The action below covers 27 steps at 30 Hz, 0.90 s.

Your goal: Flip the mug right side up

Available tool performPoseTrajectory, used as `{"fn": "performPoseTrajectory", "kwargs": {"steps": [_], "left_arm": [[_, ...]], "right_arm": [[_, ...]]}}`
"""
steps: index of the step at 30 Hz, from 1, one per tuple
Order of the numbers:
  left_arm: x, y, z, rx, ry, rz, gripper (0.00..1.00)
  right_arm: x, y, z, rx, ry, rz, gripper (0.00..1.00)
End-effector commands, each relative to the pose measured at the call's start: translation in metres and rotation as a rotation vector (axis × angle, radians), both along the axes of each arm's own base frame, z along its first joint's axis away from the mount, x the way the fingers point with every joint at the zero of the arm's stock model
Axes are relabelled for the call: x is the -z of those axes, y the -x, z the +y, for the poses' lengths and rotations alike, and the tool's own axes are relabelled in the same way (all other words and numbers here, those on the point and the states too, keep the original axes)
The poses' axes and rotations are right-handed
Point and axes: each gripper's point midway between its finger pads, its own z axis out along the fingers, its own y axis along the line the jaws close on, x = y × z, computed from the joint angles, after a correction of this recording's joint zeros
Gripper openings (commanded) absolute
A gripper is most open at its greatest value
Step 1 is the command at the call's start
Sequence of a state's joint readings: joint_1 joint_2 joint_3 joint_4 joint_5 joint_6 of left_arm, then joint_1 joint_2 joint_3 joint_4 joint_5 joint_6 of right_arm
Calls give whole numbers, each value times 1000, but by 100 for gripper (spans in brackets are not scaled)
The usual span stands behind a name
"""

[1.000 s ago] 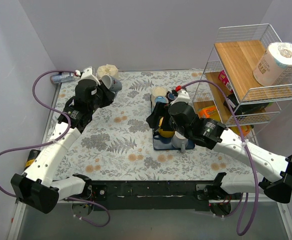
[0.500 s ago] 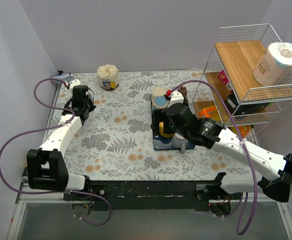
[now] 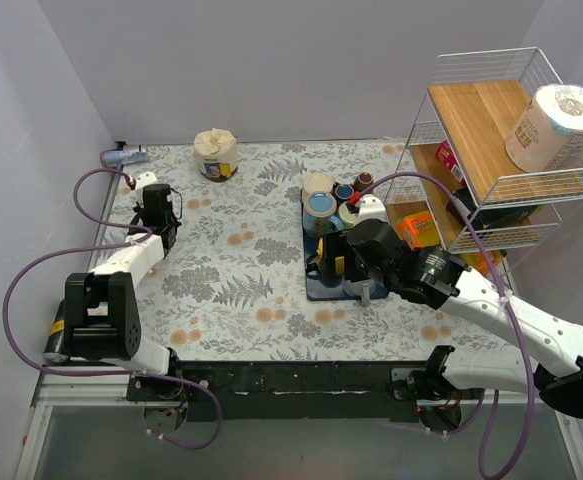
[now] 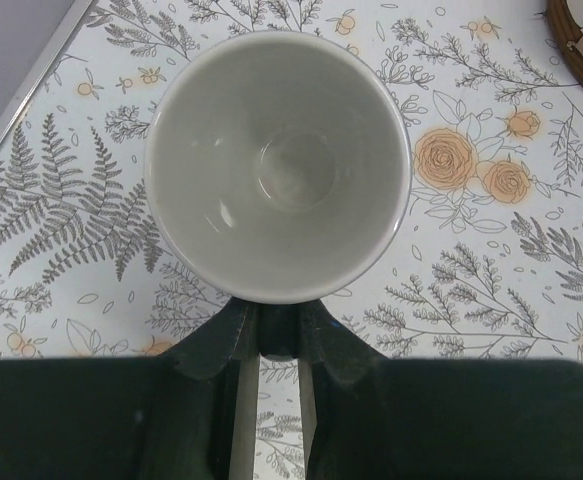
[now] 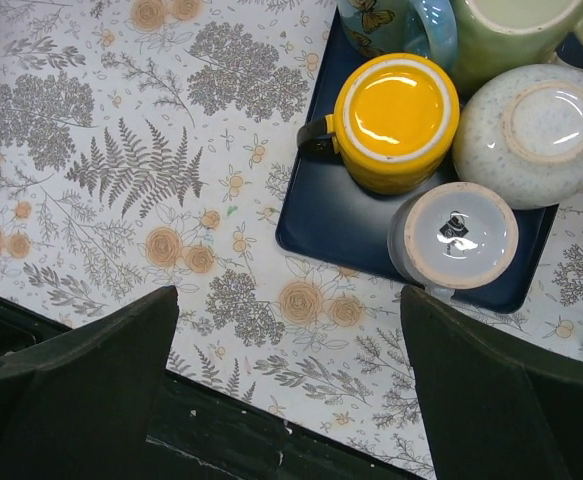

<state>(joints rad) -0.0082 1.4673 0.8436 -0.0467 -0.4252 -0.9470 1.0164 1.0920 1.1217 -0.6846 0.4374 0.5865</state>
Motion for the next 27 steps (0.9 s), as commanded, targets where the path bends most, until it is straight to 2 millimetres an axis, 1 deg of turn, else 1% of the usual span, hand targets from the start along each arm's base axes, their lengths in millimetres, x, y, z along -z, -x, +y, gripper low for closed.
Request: {"fn": "performPoseTrajectory", "kwargs": {"steps": [1,4,5,6,7,8,12,15,19,20,23,25,26,27], "left_arm": [[-12,-23,11,-16,-59,-82,0],[-6,-26,8,-18,-35,-36,0],[2,-22,7,-26,-15,0,0],[-1,-26,5,-27,-3,0,0],[1,-24,16,-56,8,15,0],[5,-20,15,-56,17,46,0],[9,-16,13,-41,26,70,0],[13,-15,11,-21,36,86,0],[11,-17,8,4,61,78,2],[13,-16,9,3,62,86,5],[15,-16,10,2,62,98,8],[16,-16,11,2,63,103,14],[16,-16,11,3,65,109,20],[15,-17,10,2,68,106,33]], "right_arm": [[-3,6,-4,40,-61,20,98],[-4,8,-12,67,-57,30,98],[-5,8,-13,75,-62,34,98],[-6,9,-14,79,-68,35,98],[-6,11,-15,81,-72,40,98],[-5,12,-16,87,-74,50,98],[-1,18,-16,87,-88,83,98],[5,20,-20,103,-80,98,98],[9,23,-24,111,-54,115,99],[8,23,-24,112,-54,117,99],[10,23,-25,117,-44,119,98],[10,23,-25,115,-42,123,98],[9,23,-24,116,-43,123,99],[10,23,-25,116,-36,125,99]]}}
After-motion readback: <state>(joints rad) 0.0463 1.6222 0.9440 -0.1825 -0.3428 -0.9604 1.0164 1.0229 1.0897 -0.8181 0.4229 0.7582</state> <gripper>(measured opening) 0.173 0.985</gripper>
